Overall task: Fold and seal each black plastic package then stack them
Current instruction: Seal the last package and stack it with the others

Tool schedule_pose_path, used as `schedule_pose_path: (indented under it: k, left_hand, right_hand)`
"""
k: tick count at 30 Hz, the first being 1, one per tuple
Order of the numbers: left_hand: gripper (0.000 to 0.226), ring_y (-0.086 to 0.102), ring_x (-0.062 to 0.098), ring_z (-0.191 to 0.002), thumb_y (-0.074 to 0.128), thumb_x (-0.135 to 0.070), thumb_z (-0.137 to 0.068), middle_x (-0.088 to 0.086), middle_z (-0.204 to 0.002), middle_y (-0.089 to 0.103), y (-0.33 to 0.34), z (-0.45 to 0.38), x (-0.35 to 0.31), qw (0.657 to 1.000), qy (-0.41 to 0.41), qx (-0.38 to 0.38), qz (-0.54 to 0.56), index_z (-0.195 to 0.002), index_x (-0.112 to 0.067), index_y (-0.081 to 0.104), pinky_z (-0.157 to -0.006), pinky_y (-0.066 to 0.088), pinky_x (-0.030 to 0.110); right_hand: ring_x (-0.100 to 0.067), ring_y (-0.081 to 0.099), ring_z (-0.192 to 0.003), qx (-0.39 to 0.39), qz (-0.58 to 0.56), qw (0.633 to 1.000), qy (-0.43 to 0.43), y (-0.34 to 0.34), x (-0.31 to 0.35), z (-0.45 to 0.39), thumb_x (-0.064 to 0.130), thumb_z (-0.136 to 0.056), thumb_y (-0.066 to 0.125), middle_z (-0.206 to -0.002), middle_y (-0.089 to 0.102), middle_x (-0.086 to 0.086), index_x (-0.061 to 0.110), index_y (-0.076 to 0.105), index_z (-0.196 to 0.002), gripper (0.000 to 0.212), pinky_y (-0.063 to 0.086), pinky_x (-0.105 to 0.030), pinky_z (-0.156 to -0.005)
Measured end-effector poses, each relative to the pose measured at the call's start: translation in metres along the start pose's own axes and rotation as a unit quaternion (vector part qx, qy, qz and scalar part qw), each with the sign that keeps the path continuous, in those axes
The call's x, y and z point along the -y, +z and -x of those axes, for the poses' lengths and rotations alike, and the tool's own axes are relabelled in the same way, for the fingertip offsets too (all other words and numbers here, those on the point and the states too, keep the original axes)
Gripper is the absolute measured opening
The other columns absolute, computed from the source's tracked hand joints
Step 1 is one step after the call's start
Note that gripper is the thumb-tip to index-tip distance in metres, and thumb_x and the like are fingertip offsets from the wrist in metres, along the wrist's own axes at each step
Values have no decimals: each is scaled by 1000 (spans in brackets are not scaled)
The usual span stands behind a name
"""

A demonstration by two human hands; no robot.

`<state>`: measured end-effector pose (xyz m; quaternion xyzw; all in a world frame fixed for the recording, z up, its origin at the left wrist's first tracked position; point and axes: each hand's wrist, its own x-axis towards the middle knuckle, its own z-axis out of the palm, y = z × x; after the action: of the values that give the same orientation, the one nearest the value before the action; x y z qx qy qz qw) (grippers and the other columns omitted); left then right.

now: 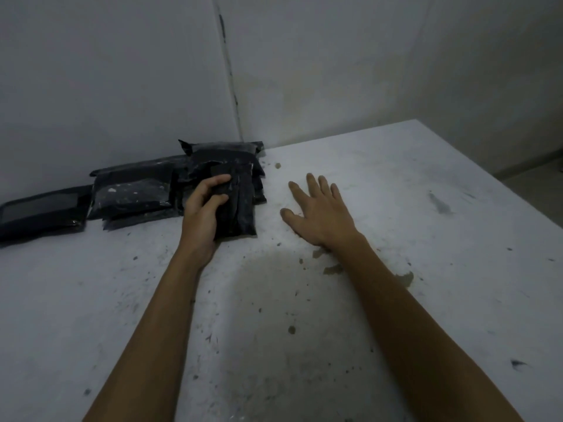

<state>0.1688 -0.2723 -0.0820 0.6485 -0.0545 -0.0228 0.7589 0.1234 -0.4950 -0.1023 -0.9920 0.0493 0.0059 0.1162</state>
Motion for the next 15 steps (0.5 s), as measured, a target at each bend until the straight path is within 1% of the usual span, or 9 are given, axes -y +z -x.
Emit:
schedule_pose_path:
  k: [3,5,8,10,12,15]
  left_hand:
    - [38,70,13,-104,46,5,-100,-6,-116,72,1,2,0,1000,5,-1,1,-114,-19,71,-80,58,26]
    - [38,70,11,-103,46,6,-100,-7,-115,72,1,3,-1,1000,9,4,-3,-115,-19,70,-78,57,24]
    - [39,70,12,-105,45,5,-100,-7,-116,73,-1,2,-1,1000,9,17,3,-114,-21,71,-81,57,27]
    - [39,70,14,-107,45,5,-100,-5,-117,73,-4,1,-1,1000,1,17,21,-114,-21,71,-82,57,29]
    - [38,70,16,-107,45,4,-100,-3,-119,72,-5,0,-2,999,-5,11,39,-114,-21,71,-83,57,30]
    - [39,69,19,-110,45,4,-100,-1,-121,72,-6,2,-1,999,-1,14,36,-114,-21,71,-87,57,33]
  right_hand:
    - [-30,-11,-158,8,3,1000,-12,2,7,6,67,-101,24,-172,-9,-9,33,5,-165,75,-6,-49,-128]
    - [-30,-12,-158,12,5,1000,-14,3,11,10,67,-101,24,-172,-10,-8,34,4,-164,74,-7,-49,-127]
    - [-30,-12,-158,13,1,1000,-26,5,19,15,64,-102,25,-172,-10,-8,34,5,-164,73,-7,-50,-127]
    - [-30,-11,-158,12,-3,999,-51,8,30,19,62,-103,25,-172,-9,-8,33,6,-165,71,-6,-50,-127]
    - [-28,-9,-158,9,-3,997,-77,11,39,23,61,-104,25,-172,-7,-8,33,8,-165,69,-6,-48,-128]
    - [-27,-6,-159,5,-2,996,-95,11,44,28,62,-104,25,-173,-3,-7,35,12,-164,67,-5,-46,-128]
